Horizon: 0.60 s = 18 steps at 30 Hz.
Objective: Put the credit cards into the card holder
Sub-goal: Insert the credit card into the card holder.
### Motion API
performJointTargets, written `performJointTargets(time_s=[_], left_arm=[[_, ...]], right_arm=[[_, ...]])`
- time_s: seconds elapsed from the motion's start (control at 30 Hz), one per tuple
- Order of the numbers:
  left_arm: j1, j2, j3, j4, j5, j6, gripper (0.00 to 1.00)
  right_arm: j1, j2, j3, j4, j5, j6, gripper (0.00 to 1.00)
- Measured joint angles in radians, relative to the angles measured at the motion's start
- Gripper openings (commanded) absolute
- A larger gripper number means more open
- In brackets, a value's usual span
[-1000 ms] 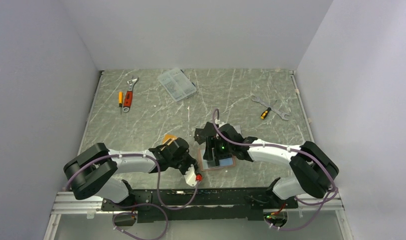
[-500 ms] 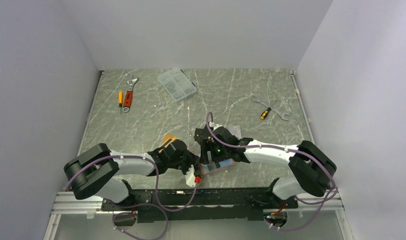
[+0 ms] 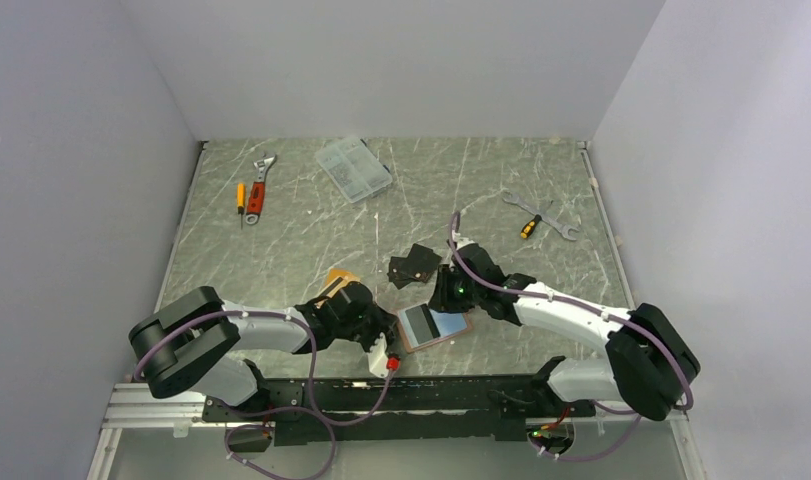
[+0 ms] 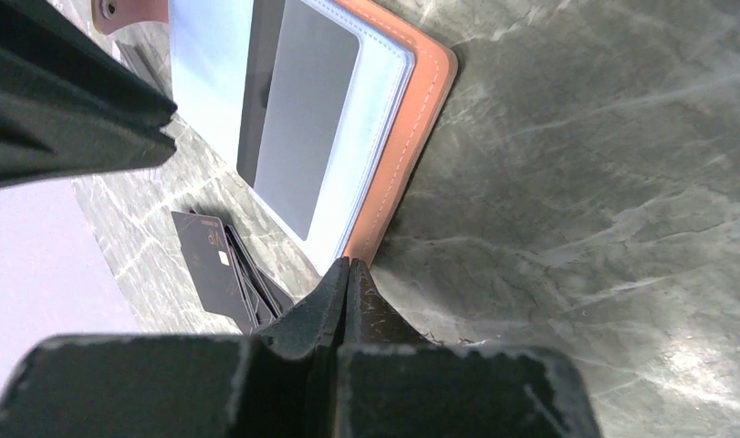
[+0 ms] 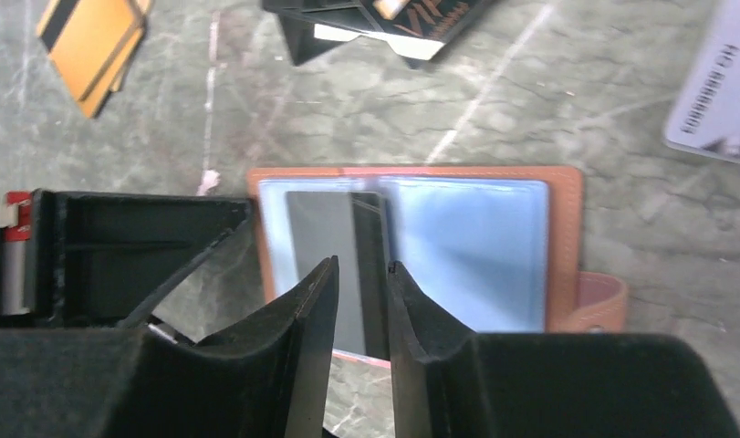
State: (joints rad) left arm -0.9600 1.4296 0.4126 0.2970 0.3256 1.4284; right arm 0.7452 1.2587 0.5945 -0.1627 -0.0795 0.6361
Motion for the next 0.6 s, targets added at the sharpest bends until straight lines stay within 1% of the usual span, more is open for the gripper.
performJointTargets(time_s=[0.07,0.1,0.13,0.23,0.37,0.6], left_arm=[[-0.002,0.0,0.0,-0.005,-0.001,0.0,0.01],[-0.003,0.0,0.0,-0.005,-0.001,0.0,0.01],[-0.003,0.0,0.0,-0.007,-0.001,0.0,0.0],[-0.005,0.0,0.0,-0.008,-0.002,0.0,0.0],[-0.01,0.0,0.001,-0.008,-0.002,-0.001,0.0],[-0.023,0.017,0.016,-0.01,-0.003,-0.002,0.0]], right_arm=[[-0.025,0.003,-0.014,-0.001,-0.008,0.0,0.19],[-0.034,0.008,-0.02,-0.002,-0.01,-0.001,0.12],[-0.04,0.018,-0.022,-0.001,-0.013,-0.002,0.11],[-0.043,0.052,-0.026,0.001,-0.025,-0.004,0.09],[-0.043,0.084,-0.045,0.007,-0.036,-0.004,0.01],[-0.027,0.124,-0.048,0.072,-0.071,0.006,0.0]])
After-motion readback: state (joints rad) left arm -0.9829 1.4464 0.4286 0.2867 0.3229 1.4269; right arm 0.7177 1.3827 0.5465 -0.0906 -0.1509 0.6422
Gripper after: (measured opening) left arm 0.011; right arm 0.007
